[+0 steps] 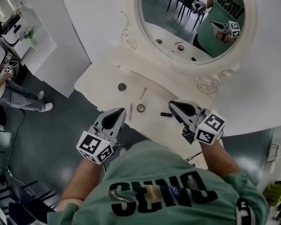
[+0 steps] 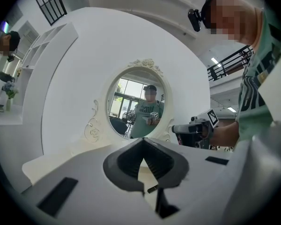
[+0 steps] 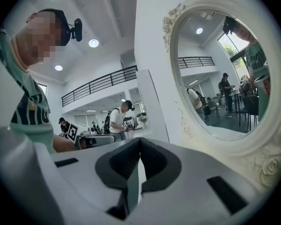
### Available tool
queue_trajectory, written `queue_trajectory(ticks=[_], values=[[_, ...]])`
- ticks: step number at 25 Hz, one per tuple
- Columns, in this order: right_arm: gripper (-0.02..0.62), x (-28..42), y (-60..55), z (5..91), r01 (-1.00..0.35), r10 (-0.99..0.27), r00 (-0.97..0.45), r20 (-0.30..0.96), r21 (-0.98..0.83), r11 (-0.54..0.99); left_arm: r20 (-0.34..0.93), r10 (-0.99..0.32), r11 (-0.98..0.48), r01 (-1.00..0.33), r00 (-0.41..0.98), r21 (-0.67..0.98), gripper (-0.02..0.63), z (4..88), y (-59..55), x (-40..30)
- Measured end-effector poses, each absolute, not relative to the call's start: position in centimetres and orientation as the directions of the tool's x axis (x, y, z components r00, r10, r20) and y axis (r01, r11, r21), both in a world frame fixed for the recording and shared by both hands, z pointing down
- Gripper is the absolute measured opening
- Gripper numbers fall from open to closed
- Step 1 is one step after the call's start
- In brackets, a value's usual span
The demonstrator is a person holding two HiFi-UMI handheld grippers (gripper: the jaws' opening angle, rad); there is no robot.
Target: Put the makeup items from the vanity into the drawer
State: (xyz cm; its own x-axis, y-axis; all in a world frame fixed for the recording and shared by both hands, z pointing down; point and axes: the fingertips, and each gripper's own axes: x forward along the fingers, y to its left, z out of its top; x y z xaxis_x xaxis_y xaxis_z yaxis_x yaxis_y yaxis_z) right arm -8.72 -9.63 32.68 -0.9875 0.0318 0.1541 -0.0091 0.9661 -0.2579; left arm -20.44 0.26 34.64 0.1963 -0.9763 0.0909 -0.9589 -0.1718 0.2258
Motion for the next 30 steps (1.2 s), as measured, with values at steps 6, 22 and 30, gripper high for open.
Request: queue_trajectory(ticks=[6,22,30], values=[[0.011,-8.5,-12.0,34.5,0.024,0.072,-0.982,0.176,-0.260,0.965,0.162,-0.964,-0.178,-0.967,0.208,0.185,0.008,37.6,-2.9,-18.7],[0.011,-9.5,-15.2,42.0,-0.076,-0.004,-0.978,0.209,-0.338,0.938,0.676,-0.631,-0.521,-0.854,0.380,-0.005,0.143,56.9,-10.2,-17.9],[0.011,-7.9,-16.3,46.7,-0.133,-0.030,-0.968,0.249,-0.409,0.903,0.847,-0.428,-0.589,-0.808,0.315,0.003,0.230,65.6,-11.3,-18.3]])
